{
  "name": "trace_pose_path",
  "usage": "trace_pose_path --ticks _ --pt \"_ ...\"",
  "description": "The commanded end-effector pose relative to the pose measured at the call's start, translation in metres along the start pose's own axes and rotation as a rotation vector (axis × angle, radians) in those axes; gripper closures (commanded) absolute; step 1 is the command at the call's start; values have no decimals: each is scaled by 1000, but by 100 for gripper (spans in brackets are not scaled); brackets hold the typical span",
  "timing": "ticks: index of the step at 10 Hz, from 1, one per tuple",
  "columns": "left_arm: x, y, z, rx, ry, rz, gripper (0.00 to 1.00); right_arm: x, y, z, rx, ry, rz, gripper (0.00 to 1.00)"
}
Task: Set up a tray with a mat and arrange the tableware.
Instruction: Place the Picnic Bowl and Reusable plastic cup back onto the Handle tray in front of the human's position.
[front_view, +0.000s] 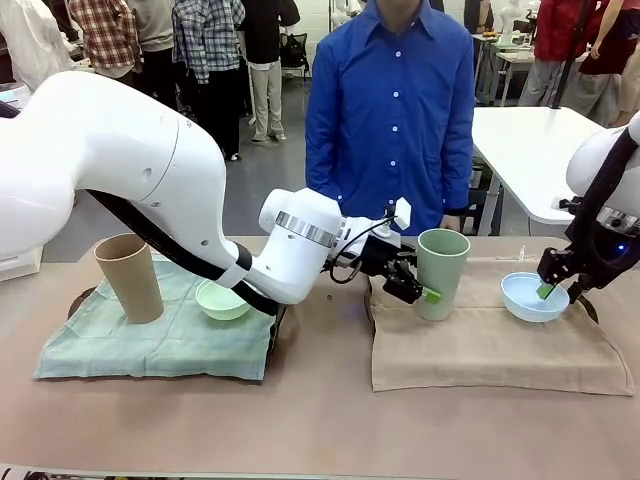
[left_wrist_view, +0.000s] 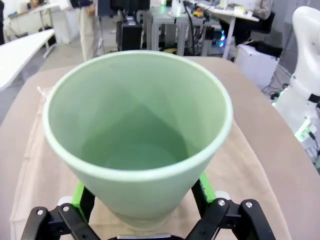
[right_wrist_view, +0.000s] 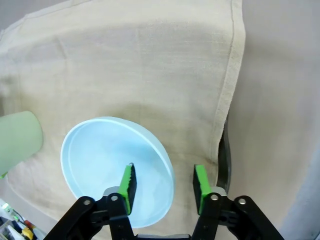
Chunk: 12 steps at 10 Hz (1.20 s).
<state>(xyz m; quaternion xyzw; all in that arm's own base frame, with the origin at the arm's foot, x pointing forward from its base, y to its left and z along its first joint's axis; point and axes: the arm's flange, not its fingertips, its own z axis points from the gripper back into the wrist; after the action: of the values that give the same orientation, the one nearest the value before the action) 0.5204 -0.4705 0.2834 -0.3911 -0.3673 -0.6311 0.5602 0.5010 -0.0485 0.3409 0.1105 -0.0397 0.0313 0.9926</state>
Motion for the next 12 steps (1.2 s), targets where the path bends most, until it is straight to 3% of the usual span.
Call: trace_pose_path --ticks 1,2,5,9,10,12 --pt "15 -1 -2 36 121 55 0 -7 2 15 -42 -35 18 0" --pt "20 -4 1 44 162 94 0 -16 6 31 -80 -63 34 33" --pt "37 -17 30 41 270 139 0 -49 -1 88 -101 -88 13 33" --pt "59 -30 80 21 485 309 0 -91 -7 149 -96 -120 34 33" --pt "78 -36 95 53 622 426 0 -100 -1 165 -136 -118 56 33" --pt "118 -50 126 127 773 510 0 -109 18 188 -207 -109 82 33"
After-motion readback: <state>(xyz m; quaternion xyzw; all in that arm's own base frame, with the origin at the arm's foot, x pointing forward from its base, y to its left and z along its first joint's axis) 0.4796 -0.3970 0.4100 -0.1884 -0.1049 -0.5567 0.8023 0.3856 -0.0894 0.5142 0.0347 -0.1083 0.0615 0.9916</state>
